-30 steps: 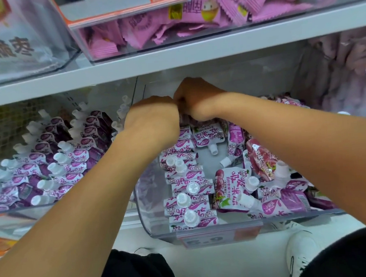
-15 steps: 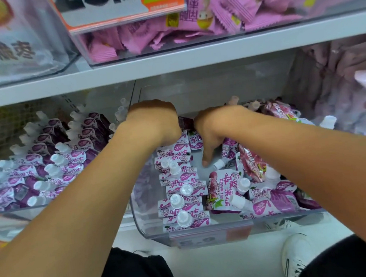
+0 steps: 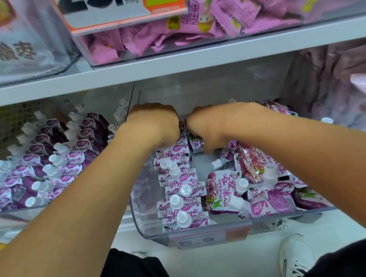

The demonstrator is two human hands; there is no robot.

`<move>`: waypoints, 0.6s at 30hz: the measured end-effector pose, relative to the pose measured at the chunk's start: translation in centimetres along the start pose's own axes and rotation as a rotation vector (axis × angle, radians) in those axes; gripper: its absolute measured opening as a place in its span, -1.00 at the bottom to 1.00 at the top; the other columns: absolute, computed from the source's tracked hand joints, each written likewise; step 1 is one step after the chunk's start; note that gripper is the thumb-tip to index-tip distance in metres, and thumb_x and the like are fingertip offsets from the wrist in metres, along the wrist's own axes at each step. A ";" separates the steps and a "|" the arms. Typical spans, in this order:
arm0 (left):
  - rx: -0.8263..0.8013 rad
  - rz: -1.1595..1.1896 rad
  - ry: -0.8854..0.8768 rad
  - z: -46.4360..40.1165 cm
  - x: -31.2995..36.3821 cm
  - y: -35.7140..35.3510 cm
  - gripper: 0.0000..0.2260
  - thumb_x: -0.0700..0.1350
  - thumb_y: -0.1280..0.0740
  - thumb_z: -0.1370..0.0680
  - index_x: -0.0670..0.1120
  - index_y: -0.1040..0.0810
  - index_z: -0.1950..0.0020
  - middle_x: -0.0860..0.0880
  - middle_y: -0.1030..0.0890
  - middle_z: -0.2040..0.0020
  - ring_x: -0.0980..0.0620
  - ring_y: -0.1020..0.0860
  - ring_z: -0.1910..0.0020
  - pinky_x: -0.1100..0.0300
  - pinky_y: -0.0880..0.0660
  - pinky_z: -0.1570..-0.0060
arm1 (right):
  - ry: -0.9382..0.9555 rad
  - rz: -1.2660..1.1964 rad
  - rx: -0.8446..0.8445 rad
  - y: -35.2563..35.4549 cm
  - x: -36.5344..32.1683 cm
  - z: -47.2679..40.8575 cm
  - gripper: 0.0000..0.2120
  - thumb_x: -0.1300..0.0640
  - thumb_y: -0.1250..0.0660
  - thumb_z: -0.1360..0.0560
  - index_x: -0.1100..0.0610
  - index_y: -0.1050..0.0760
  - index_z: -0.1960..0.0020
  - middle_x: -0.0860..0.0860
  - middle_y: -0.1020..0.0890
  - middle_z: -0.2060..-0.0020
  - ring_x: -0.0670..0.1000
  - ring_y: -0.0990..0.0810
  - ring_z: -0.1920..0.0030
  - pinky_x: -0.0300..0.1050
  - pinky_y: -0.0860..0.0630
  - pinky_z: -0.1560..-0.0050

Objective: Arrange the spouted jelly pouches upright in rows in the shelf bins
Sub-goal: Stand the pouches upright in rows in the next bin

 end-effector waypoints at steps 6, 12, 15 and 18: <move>0.096 0.084 0.050 0.3 -0.7 0.3 -0.88 -0.10 -0.31 -0.45 0.01 -0.63 0.08 0.00 -0.63 0.14 -0.04 -0.58 0.22 0.18 -0.48 0.27 | -0.118 -0.328 0.369 4.2 4.7 0.7 -0.82 0.10 -0.33 -0.52 0.22 -0.58 0.13 0.11 -0.64 0.18 0.06 -0.57 0.21 -0.11 -0.47 0.23; 0.110 0.076 0.077 0.4 -0.6 0.4 -0.83 -0.08 -0.29 -0.46 0.03 -0.60 -0.02 0.00 -0.61 0.06 -0.07 -0.57 0.15 0.15 -0.45 0.22 | -0.045 -0.209 0.637 4.4 3.3 -0.9 -0.81 0.07 -0.25 -0.60 0.17 -0.50 -0.11 0.16 -0.57 -0.05 0.20 -0.54 -0.05 0.03 -0.49 -0.08; 0.126 0.094 0.089 0.6 -0.6 0.5 -0.84 -0.10 -0.29 -0.48 0.04 -0.58 -0.02 0.00 -0.57 0.13 -0.04 -0.55 0.21 0.17 -0.40 0.29 | -0.009 -0.313 0.579 3.7 3.4 -2.7 -0.78 0.09 -0.38 -0.54 0.11 -0.56 -0.16 0.10 -0.57 -0.10 0.13 -0.55 -0.09 -0.05 -0.48 -0.12; 0.177 0.101 0.100 0.8 -0.7 0.8 -0.81 -0.11 -0.31 -0.50 0.06 -0.59 -0.07 -0.02 -0.59 0.04 -0.07 -0.55 0.16 0.14 -0.41 0.25 | 0.047 -0.472 0.537 3.9 3.5 -3.0 -0.71 0.19 -0.52 -0.40 0.16 -0.63 -0.11 0.00 -0.61 0.00 -0.02 -0.57 -0.01 -0.31 -0.44 0.03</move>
Point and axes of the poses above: each hand's wrist, its own z-axis away from the middle knuckle, its own y-axis out of the back of the hand, x = y × z, the point moved 6 cm from there along -z, towards the middle knuckle
